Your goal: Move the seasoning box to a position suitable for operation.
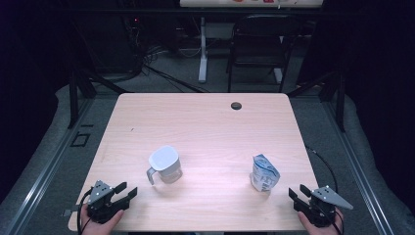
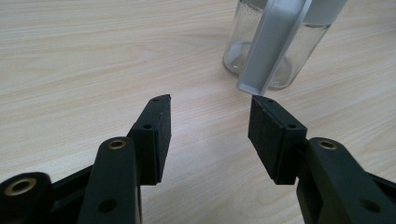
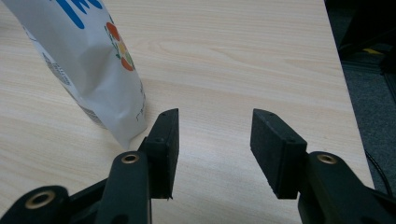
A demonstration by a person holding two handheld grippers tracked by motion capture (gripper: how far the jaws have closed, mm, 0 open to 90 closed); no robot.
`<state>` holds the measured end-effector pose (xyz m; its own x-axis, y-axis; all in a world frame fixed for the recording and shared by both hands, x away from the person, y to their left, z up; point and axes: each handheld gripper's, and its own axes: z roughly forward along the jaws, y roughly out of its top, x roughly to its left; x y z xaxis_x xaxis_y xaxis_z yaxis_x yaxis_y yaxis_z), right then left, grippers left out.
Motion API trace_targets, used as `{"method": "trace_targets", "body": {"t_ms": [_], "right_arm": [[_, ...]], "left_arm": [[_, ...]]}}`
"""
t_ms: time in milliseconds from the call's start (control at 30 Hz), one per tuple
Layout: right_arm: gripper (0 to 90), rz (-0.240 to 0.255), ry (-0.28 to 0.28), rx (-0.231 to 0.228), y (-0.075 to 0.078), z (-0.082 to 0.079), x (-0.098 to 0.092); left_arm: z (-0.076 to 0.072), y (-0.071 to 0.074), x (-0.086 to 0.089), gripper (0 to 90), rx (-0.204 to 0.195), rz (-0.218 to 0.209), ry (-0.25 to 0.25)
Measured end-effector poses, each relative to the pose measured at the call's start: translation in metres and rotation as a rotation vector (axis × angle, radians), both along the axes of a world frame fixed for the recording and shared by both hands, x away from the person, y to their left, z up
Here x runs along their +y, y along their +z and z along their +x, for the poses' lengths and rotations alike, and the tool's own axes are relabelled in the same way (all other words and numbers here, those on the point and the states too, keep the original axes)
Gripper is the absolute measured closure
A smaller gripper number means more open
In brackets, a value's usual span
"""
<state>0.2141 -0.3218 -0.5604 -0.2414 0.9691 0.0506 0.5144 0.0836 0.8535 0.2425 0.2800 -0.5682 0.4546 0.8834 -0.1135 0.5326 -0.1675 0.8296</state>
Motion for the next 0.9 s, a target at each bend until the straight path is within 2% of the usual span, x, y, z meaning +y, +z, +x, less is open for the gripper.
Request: {"method": "trace_targets", "body": {"t_ms": [100, 333, 433, 500, 633, 700, 800, 900], "right_arm": [[52.9, 0.001, 0.008, -0.003, -0.001, 0.0, 0.001], [53.4, -0.009, 0.018, 0.017, -0.002, -0.001, 0.0], [53.3, 0.008, 0.016, 0.015, -0.002, -0.003, 0.0], [53.4, 0.006, 0.016, 0.014, -0.002, -0.005, 0.0], [53.3, 0.008, 0.005, 0.019, -0.001, -0.008, -0.002], [53.2, 0.027, 0.0, 0.013, 0.0, -0.008, -0.003], [53.1, 0.025, -0.001, 0.016, 0.0, -0.009, -0.003], [53.1, 0.022, 0.002, 0.016, 0.0, -0.009, -0.003]], "left_arm": [[0.002, -0.001, -0.002, 48.5, 0.007, 0.007, -0.003], [0.005, -0.001, -0.015, 48.5, -0.007, 0.032, -0.039], [0.007, 0.0, -0.021, 48.5, -0.007, 0.033, -0.048], [0.009, 0.001, -0.025, 48.5, -0.011, 0.021, -0.052], [0.014, 0.004, -0.034, 48.6, -0.011, 0.029, -0.059], [0.016, 0.006, -0.04, 50.3, -0.005, 0.025, -0.069], [0.017, 0.009, -0.047, 50.6, -0.01, 0.025, -0.068], [0.018, 0.011, -0.056, 50.5, -0.016, 0.045, -0.054]]}}
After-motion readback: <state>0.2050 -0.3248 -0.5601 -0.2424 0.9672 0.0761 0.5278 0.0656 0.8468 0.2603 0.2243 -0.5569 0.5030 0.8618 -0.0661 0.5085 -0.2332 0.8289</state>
